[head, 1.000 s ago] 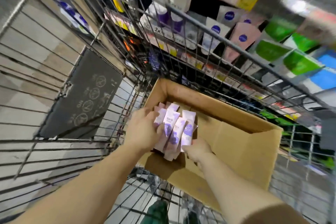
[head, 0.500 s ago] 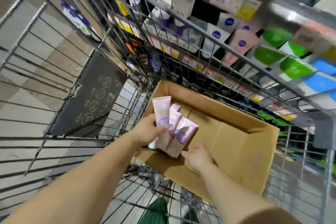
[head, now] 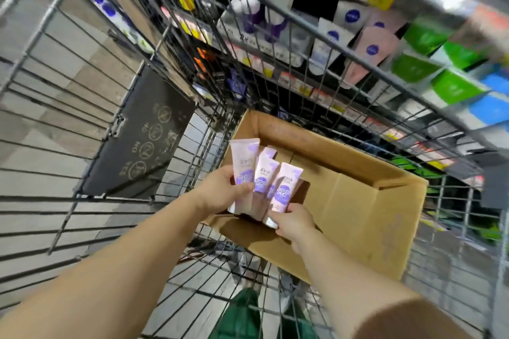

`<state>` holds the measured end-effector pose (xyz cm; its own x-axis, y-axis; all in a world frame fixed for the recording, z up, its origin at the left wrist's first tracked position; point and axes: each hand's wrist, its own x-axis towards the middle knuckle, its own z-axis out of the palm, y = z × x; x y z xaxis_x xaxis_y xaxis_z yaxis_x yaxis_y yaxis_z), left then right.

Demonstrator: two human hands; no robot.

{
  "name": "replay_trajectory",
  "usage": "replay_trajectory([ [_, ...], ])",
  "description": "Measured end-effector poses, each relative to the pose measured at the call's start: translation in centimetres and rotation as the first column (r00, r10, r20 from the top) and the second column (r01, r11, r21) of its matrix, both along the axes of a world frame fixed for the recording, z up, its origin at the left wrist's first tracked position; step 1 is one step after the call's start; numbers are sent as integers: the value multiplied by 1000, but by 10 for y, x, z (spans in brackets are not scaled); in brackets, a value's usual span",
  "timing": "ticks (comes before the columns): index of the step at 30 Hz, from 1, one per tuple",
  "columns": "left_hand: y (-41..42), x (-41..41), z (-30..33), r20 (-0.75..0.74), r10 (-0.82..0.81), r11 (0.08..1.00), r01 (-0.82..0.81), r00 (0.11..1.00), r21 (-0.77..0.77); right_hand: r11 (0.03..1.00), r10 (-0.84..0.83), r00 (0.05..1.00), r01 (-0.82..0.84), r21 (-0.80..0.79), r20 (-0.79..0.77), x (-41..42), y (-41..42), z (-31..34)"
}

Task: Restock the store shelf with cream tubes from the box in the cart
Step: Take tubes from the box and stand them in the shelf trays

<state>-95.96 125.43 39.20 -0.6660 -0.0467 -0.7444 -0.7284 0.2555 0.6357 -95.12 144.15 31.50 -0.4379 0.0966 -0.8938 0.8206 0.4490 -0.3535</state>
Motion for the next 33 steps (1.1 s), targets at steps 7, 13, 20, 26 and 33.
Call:
replay_trajectory([
  [7, 37, -41, 104, -96, -281, 957, 272, 955, -105, 991, -85, 964, 54, -126, -251, -39, 61, 144],
  [13, 126, -81, 234, -352, -396, 917, 349, 848, -191, 992, -111, 822, 59, -110, -559, -57, 144, 280],
  [20, 280, -56, 348, -594, -421, 884, 458, 685, -98, 975, -206, 569, 193, -114, -796, -15, 295, 390],
  [26, 467, 27, 416, -688, -427, 799, 601, 587, 17, 945, -198, 411, 320, -62, -890, 89, 477, 462],
  [33, 667, 100, 470, -777, -468, 686, 727, 422, -19, 842, -252, 228, 531, -97, -941, 217, 657, 522],
])
